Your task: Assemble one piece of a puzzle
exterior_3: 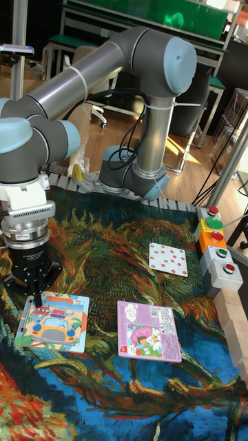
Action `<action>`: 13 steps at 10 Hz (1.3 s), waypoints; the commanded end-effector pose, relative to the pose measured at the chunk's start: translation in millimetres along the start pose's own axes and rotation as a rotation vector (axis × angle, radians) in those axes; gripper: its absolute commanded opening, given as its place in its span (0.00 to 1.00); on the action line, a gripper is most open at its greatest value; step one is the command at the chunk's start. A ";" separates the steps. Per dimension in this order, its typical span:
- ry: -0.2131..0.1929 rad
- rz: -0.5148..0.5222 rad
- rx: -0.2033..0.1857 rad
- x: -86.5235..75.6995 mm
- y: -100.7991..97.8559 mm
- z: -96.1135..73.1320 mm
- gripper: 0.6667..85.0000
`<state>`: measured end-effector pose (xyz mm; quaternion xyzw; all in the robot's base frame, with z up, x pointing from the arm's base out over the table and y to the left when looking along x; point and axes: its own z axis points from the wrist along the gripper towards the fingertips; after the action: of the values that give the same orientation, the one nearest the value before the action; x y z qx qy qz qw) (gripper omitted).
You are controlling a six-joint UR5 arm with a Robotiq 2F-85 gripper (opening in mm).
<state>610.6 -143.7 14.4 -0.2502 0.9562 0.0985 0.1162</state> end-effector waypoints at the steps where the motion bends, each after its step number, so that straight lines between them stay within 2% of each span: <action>1: -0.012 0.011 0.000 -10.4 1.0 2.5 0.01; 8: -0.014 0.023 0.012 -10.1 7.0 11.5 0.01; 13: -0.006 0.001 -0.005 -2.8 0.0 2.8 0.01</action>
<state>614.3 -136.5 8.6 -0.2479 0.9569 0.0958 0.1170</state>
